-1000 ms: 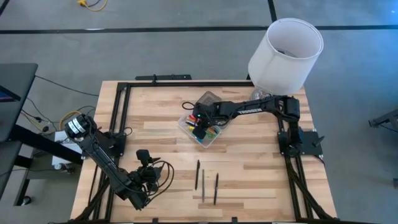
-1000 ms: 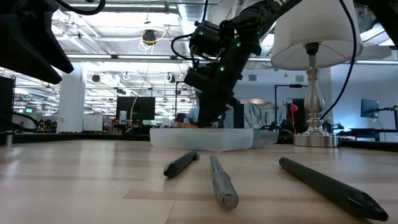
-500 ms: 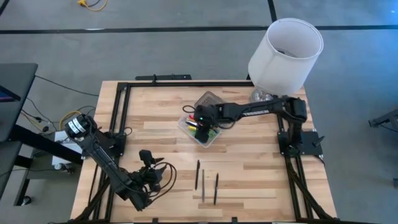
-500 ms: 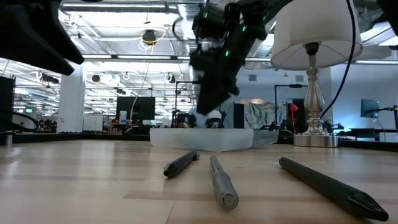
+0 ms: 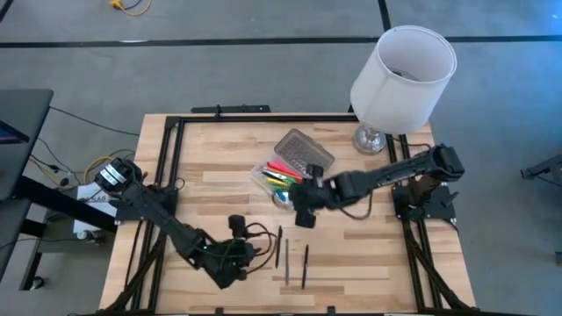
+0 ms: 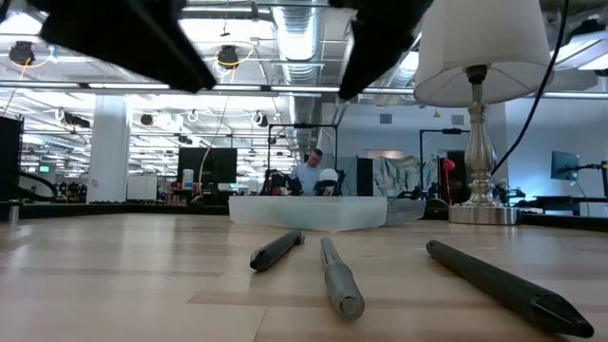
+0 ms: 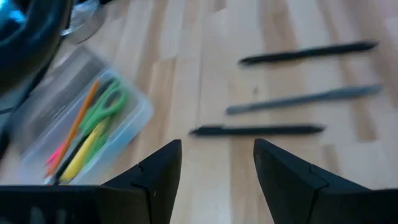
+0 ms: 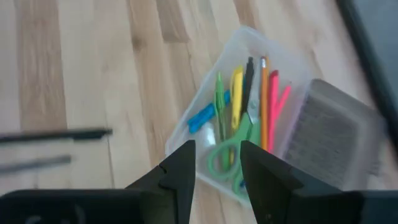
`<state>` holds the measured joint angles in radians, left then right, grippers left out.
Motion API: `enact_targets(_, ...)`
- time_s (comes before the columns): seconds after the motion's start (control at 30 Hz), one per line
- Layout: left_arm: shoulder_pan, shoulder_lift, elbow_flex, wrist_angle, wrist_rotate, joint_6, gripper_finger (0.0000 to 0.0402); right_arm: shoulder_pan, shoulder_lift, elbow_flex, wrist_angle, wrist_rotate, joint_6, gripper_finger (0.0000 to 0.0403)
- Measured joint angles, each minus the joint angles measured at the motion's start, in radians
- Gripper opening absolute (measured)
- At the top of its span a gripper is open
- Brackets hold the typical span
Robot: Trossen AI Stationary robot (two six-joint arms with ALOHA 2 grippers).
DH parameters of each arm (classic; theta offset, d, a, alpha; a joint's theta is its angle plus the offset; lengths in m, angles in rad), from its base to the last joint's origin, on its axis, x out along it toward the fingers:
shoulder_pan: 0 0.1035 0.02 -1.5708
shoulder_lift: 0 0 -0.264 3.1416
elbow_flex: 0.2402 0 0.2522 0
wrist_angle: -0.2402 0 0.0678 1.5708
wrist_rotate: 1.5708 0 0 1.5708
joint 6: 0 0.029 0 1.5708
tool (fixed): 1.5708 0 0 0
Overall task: Pick & place school supplies into a supply box
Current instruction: Put the left black pen into the black supply box
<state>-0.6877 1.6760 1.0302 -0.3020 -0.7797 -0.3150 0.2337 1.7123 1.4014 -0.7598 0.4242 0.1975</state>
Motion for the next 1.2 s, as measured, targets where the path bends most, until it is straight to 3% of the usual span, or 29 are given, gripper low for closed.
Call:
enact_targets(0.13, 0.050, 0.000, 0.000, 0.092, 0.081, 0.113, 0.0196, 0.102, 0.000, 0.000, -0.079, 0.133, 0.048, 0.0120)
enact_targets(0.33, 0.119, 0.013, 0.001, 0.167, 0.184, 0.224, 0.0196, 0.240, 0.010, 0.000, -0.179, 0.243, 0.187, 0.0120)
enact_targets(0.6, 0.221, 0.137, 0.001, 0.274, 0.404, 0.245, 0.0196, 0.428, 0.010, -0.018, -0.256, 0.385, 0.408, 0.0120)
enact_targets(0.87, 0.244, 0.212, 0.001, 0.370, 0.453, 0.330, 0.0196, 0.574, 0.010, -0.098, -0.254, 0.489, 0.577, 0.0120)
enact_targets(1.2, 0.275, 0.229, 0.000, 0.425, 0.549, 0.326, 0.0196, 0.661, 0.010, -0.214, -0.224, 0.575, 0.760, 0.0120)
